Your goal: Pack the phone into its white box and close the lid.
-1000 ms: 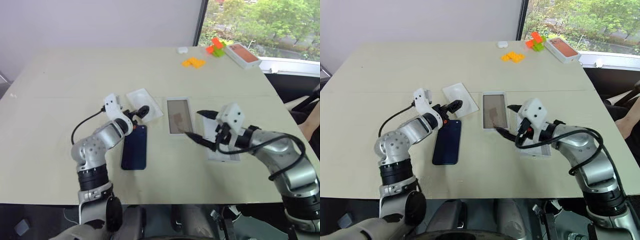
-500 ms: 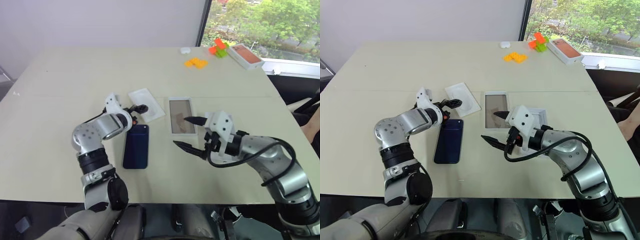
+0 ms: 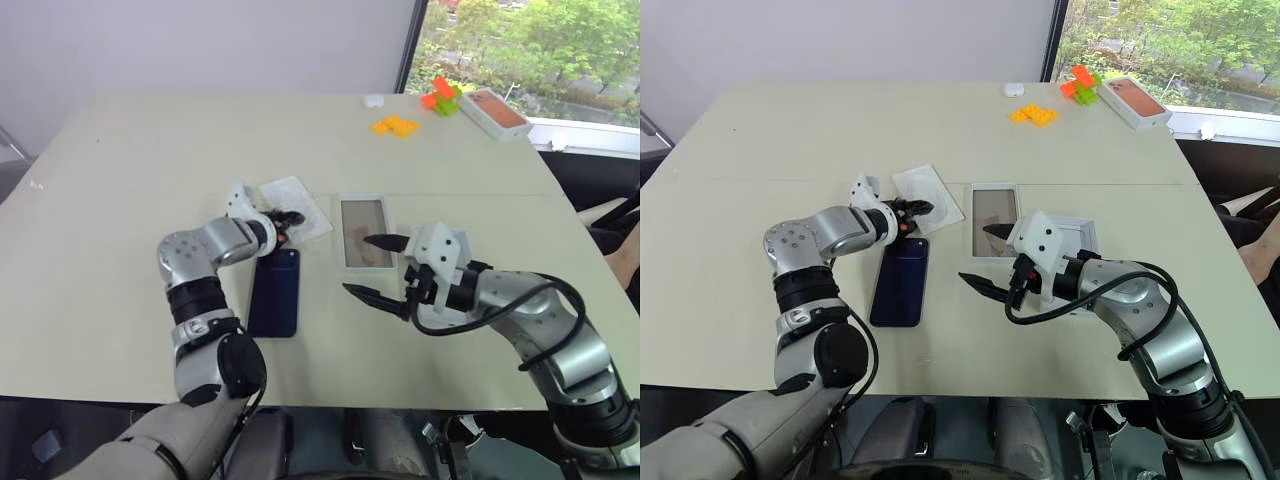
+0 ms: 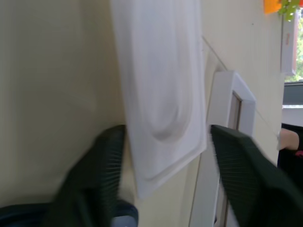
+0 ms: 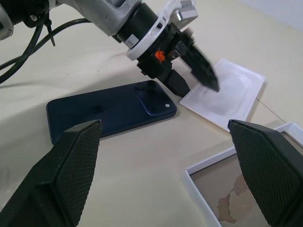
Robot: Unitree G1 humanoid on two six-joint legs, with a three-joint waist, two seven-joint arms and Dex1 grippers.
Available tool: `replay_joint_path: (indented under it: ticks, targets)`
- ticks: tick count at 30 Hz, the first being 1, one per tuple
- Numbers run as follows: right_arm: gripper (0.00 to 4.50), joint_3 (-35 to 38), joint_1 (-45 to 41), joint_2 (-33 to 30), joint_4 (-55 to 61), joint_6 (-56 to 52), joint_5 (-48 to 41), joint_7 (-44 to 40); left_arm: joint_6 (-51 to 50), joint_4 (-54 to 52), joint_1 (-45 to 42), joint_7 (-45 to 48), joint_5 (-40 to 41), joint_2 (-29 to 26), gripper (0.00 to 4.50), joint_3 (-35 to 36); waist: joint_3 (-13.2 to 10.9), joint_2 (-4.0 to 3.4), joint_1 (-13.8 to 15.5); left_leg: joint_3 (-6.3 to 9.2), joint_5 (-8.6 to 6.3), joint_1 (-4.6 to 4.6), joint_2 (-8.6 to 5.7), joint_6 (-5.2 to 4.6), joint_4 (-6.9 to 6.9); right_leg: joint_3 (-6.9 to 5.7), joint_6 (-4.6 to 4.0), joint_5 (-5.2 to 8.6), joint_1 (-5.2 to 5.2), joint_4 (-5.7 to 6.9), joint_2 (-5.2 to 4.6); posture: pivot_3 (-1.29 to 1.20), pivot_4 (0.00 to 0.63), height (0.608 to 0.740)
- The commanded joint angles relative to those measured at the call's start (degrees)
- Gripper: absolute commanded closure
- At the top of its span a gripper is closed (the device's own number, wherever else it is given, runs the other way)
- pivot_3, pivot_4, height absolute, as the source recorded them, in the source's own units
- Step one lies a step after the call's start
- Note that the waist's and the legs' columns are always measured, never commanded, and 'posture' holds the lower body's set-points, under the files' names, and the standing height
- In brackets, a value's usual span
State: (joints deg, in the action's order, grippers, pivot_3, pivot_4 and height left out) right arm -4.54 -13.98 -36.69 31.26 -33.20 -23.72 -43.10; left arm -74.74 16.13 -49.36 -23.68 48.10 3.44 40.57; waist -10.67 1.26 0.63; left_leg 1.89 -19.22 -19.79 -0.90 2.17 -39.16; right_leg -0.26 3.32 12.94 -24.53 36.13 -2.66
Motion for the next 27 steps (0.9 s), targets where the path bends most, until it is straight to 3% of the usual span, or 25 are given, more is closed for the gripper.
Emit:
replay_joint_path:
  ticks: [1,2,3,15,23,27]
  targets:
    - [0.00,0.2,-0.7,0.2,1.2,0.9,-0.1,0.0,0.3,-1.4,-0.3,0.4,2.1,0.1,3.89,0.7,0.0,0.01,0.0,0.00,0.01,-0.01,0.00,0.02,0.00,0.00,0.00,0.00,-0.01,0.00,0.00,0.00,0.150,0.740]
    - [0.00,0.2,-0.7,0.2,1.3,0.8,-0.2,0.0,0.3,-1.4,-0.4,0.5,2.6,0.1,4.42,1.1,0.0,0.01,0.0,0.00,0.01,-0.02,0.00,0.02,0.00,0.00,0.00,0.00,-0.02,-0.01,-0.01,0.00,0.150,0.740]
    - [0.00,0.1,-0.7,0.3,1.5,0.7,-0.2,0.1,0.0,-1.9,-0.4,0.6,3.3,0.1,4.46,1.6,0.0,0.01,0.0,0.00,0.02,-0.03,0.00,0.03,0.00,0.00,0.00,0.00,-0.03,-0.01,-0.01,0.00,0.150,0.740]
    - [0.00,-0.5,-0.9,0.2,1.4,0.9,0.2,0.1,-0.7,-5.8,1.4,0.5,11.9,-0.7,4.46,3.7,0.0,0.05,0.0,0.01,0.04,-0.12,0.01,0.08,0.00,0.00,0.02,-0.01,-0.09,-0.01,-0.02,0.00,0.150,0.740]
    - [0.00,6.1,2.0,-7.5,1.8,-1.5,-2.9,-4.8,-13.6,-12.3,3.7,5.5,23.9,-2.0,4.46,-1.9,0.0,0.05,0.4,0.14,0.09,-0.55,0.04,0.17,-0.03,-0.04,0.01,-0.02,-0.46,0.02,-0.09,0.00,0.150,0.740]
    - [0.00,9.6,5.6,-12.6,1.4,-0.5,-3.0,-8.0,-17.6,-10.2,2.6,4.5,21.5,-1.0,4.46,-9.1,-0.1,0.10,0.2,0.15,0.04,-0.56,-0.25,0.05,-0.03,-0.05,0.01,-0.02,-0.41,-0.02,-0.23,0.00,0.150,0.740]
